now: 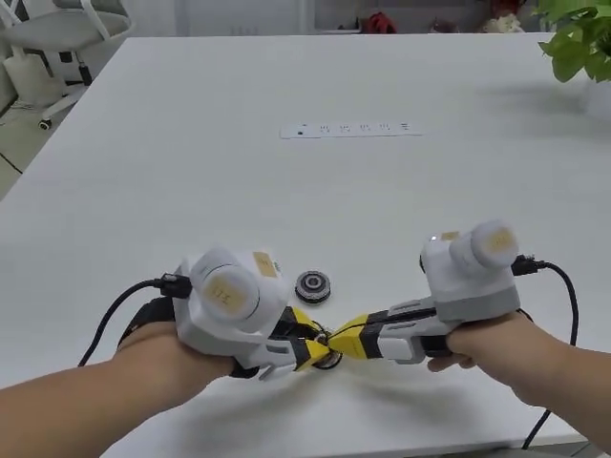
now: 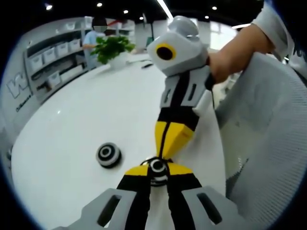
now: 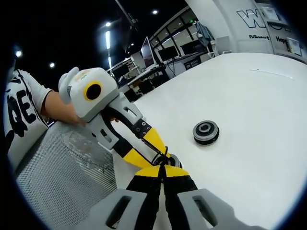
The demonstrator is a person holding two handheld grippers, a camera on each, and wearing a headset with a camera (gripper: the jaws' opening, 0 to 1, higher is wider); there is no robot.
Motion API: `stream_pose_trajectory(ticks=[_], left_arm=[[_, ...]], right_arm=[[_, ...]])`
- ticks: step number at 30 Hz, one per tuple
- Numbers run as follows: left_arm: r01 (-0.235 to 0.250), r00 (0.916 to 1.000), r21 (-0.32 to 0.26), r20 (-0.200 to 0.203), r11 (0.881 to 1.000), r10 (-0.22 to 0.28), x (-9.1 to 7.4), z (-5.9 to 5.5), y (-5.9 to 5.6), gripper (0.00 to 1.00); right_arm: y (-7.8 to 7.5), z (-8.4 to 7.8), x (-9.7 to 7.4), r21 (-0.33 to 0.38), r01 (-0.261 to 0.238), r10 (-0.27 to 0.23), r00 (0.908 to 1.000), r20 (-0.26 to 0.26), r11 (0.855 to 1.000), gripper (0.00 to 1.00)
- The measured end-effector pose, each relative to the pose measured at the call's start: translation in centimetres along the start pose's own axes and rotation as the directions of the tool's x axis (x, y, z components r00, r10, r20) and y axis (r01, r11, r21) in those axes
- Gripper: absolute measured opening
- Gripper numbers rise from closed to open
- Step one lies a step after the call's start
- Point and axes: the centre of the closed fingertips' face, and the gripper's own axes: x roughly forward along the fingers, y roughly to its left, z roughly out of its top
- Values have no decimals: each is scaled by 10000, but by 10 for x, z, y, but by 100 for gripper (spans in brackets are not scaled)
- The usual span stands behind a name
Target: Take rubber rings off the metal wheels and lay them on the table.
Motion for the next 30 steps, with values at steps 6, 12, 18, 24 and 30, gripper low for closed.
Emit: stream_pose_trajectory(ticks=[6, 12, 18, 24, 30], left_arm=[[63, 9999, -19, 133, 10000, -63, 0, 0, 0, 12], [88, 9998, 193, 165, 9998, -91, 0, 1, -1, 13], [121, 9999, 543, 90, 9985, -126, 0, 2, -2, 14], [247, 9995, 374, 196, 9990, -255, -4, 5, -4, 20], [395, 9990, 451, 170, 9982, -403, -8, 6, -9, 28]], right_arm=[[-4, 0, -2, 177, 131, -133, 9999, 83, 9998, 0], [-5, 1, -2, 149, 140, -142, 9998, 133, 9998, 0], [-5, 1, -3, 200, 146, -150, 9997, 191, 9997, 0], [-5, 3, -3, 201, 161, -166, 9995, 267, 9997, 0], [-5, 8, -6, 347, 161, -179, 9986, 506, 9993, 0]])
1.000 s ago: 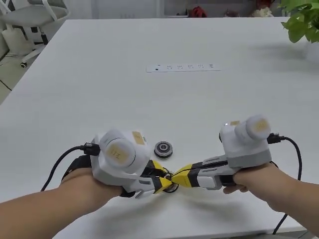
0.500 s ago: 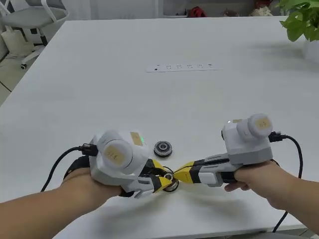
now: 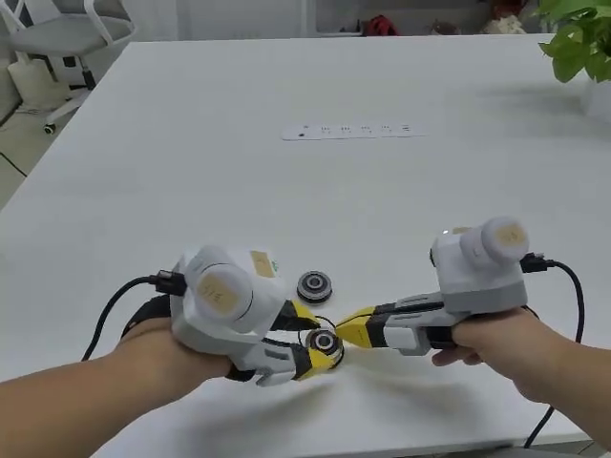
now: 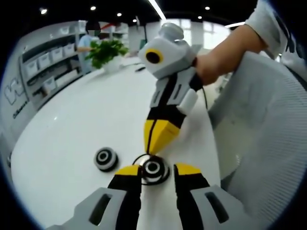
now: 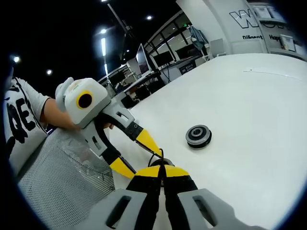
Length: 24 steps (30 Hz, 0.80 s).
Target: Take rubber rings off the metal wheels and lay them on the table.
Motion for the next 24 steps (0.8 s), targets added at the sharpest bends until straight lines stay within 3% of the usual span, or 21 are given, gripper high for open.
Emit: stream_pose_trajectory(ticks=[14, 24], left_arm=[[120, 9974, -558, 714, 9984, -80, -25, 18, -7, 35], [-86, 9948, -750, 1003, 9972, 161, -45, 22, -6, 44]], right_arm=[[7, 8, -2, 71, -58, 56, 9996, 261, 10000, 0], [12, 14, -3, -77, -176, 178, 9995, 265, 9998, 0]])
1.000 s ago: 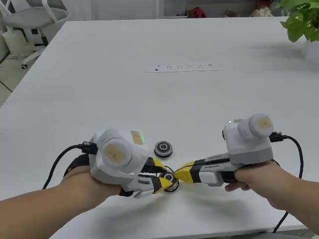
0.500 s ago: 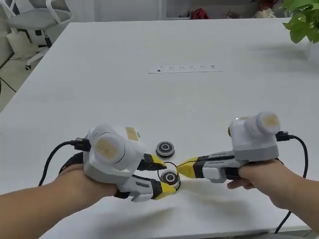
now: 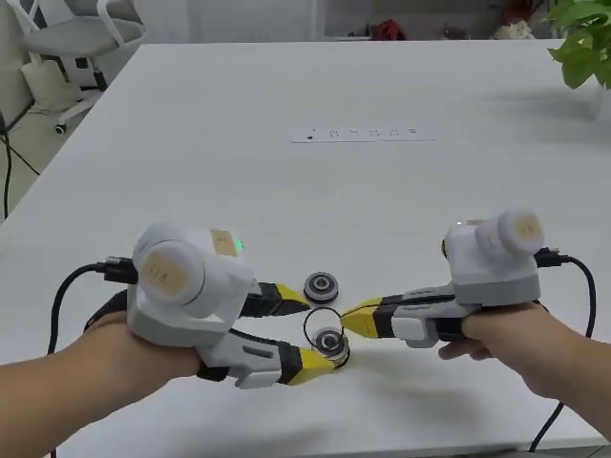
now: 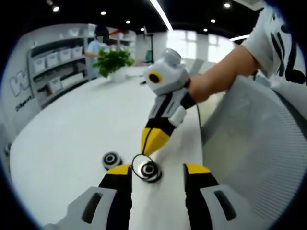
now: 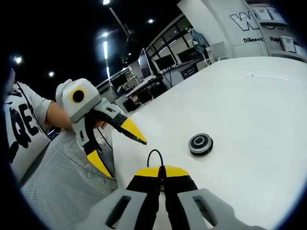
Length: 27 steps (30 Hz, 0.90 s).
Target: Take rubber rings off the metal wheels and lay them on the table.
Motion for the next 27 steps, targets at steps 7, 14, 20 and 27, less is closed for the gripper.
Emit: stream_pose_trajectory(ticks=[7, 14, 20, 27], left_arm=[[-283, 9996, -90, 56, 9996, 283, -12, -1, 7, 51], [-559, 9984, -35, 13, 9984, 559, -25, -7, 14, 56], [-818, 9967, -49, -5, 9966, 818, -35, -11, 19, 60], [-1041, 9945, -95, -133, 9945, 1040, -44, -18, 24, 66]], right_arm=[[6, 8, 2, -174, -160, 159, 9998, -80, 9997, 0], [11, 13, 8, -341, -355, 349, 9992, -198, 9988, 0], [16, 16, 15, -491, -504, 486, 9981, -371, 9975, 0], [18, 15, 25, -716, -601, 553, 9962, -666, 9956, 0]])
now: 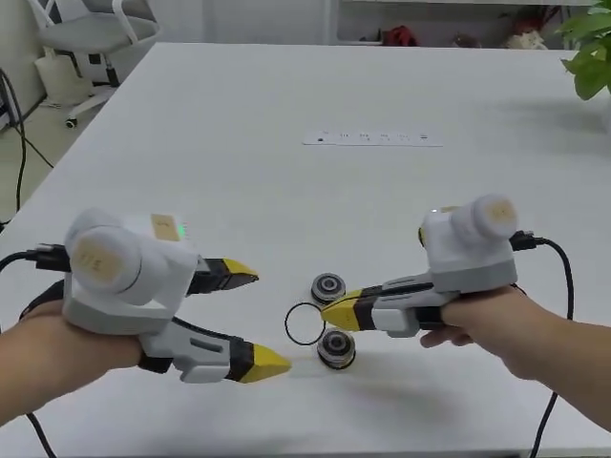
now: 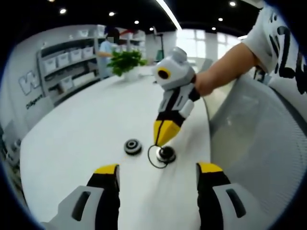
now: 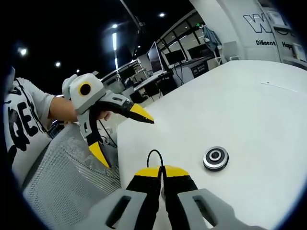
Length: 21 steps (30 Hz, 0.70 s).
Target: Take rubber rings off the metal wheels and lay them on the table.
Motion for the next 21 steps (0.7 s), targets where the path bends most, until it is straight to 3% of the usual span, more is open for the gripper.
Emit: stream_pose_trajectory(ticks=[11, 21], left_arm=[[-351, 9993, -74, -138, 9994, 350, -10, -9, 8, 74], [-388, 9989, -129, -279, 9992, 384, -13, -16, 8, 74]], right_arm=[[-2, -4, 19, -283, -115, 101, 9987, -501, 9995, 0], [-4, -12, 36, -534, -118, 68, 9956, -937, 9985, 0]])
